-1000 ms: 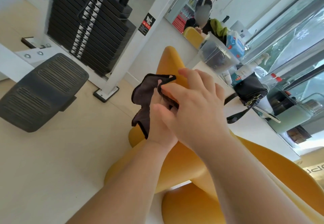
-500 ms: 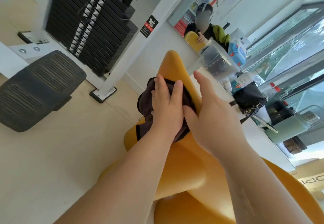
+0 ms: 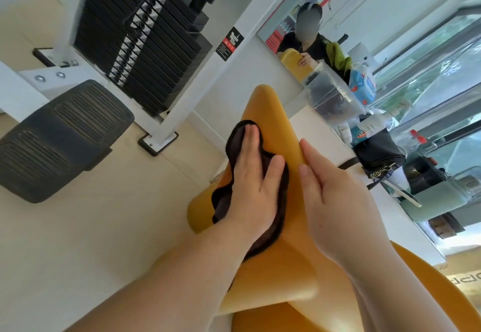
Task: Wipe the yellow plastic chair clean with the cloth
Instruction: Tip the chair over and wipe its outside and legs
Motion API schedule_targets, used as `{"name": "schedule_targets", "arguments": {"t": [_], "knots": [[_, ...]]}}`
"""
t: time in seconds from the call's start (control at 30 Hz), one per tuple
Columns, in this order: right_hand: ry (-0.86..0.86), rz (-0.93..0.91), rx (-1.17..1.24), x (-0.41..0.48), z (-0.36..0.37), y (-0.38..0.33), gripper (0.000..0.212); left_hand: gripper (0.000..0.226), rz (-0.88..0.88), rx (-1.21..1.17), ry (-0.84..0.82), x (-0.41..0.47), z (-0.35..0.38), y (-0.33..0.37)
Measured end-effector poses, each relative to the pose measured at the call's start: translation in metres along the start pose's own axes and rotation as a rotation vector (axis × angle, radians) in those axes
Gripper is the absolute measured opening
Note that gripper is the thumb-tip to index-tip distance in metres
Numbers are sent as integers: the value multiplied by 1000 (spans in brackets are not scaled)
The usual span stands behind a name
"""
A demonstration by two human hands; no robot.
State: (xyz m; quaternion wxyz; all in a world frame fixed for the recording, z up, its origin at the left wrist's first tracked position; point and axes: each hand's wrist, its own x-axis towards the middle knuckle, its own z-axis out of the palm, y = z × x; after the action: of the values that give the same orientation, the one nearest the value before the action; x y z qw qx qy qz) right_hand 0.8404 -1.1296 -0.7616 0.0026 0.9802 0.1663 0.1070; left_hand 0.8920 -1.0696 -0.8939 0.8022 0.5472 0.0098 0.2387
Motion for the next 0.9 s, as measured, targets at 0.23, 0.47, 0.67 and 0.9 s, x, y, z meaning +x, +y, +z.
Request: {"name": "schedule_targets", "arguments": {"t": [0.23, 0.47, 0.67, 0.9], "knots": [[-4, 18, -18, 0, 2, -7, 59, 74, -165, -122, -125, 122, -25, 28], [51, 1, -29, 1, 4, -7, 55, 67, -43, -26, 31, 15, 1, 13], [31, -2, -12, -8, 1, -2, 54, 85, -150, -113, 70, 58, -11, 24], [22, 10, -21, 2, 5, -1, 54, 63, -421, -144, -20, 151, -26, 32]]}}
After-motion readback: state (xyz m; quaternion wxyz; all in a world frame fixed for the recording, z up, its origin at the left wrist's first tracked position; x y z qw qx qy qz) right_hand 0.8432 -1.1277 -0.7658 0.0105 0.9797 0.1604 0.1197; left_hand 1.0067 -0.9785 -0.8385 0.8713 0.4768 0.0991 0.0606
